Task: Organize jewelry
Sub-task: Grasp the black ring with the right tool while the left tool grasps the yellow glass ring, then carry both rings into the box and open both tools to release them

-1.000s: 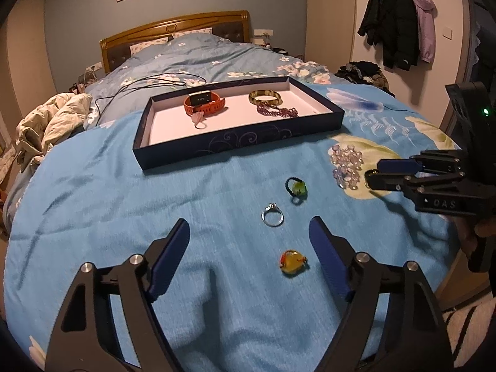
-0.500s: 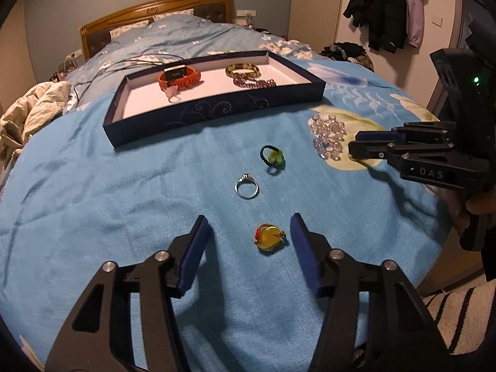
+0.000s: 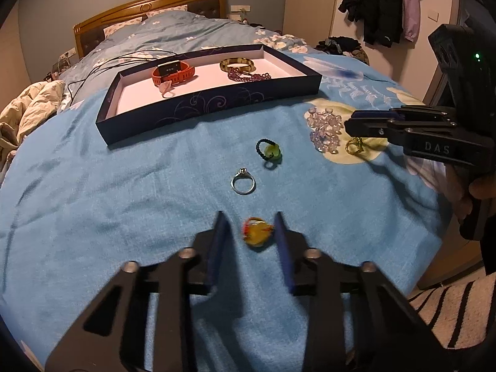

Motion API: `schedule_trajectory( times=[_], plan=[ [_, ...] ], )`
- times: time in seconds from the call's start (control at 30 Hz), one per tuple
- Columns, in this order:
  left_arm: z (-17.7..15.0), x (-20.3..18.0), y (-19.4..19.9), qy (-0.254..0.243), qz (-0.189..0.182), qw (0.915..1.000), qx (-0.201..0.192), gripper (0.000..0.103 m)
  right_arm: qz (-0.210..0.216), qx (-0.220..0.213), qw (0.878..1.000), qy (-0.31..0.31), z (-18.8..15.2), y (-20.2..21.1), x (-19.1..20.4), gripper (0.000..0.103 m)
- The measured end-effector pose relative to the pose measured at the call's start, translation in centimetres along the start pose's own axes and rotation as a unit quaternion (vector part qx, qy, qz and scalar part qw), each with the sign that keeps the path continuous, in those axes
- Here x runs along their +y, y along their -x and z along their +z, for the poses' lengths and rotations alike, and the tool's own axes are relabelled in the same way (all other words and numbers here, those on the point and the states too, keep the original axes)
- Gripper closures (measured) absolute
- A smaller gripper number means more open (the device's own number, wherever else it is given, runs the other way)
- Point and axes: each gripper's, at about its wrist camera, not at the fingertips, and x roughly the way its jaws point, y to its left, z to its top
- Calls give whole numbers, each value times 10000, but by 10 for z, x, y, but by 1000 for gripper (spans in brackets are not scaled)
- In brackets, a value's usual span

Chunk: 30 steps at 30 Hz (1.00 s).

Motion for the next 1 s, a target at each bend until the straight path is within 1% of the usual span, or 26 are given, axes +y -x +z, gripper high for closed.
schedule_trajectory(
  times=[0.03,0.13,0.2,0.3,0.37,0.43,0.57,0.77,0.83,0.93,1.0],
  plan=[
    [1,1,0,30,4,10000,12,84,5,-19,10000,1,1,0,0,83],
    [5,6,1,158,-94,9998,-15,84,63,-103,9999,14,8,0,2,83],
    [10,10,4,227,-125,9996,-106,84,48,-159,9999,48,13,1,3,83],
    [22,15,7,252,-36,9992,-314,84,64,-265,9996,72,23,0,2,83],
    [34,22,9,329,-43,9984,-458,84,20,-328,9994,121,31,-2,3,83],
    [47,27,10,322,50,9976,-611,84,20,-393,9991,155,40,-5,2,83],
    [82,42,4,372,219,9953,-871,84,-22,-492,9986,199,61,-14,0,83],
    [126,61,-23,469,478,9939,-872,84,-110,-496,9985,224,91,-37,-6,83],
    [138,69,-37,572,523,9939,-784,84,-170,-465,9985,227,100,-47,-8,83],
    [150,77,-55,592,680,9934,-708,84,-229,-383,9987,227,108,-62,-11,83],
    [156,82,-66,629,701,9935,-637,84,-243,-312,9990,207,113,-72,-13,83]
  ],
)
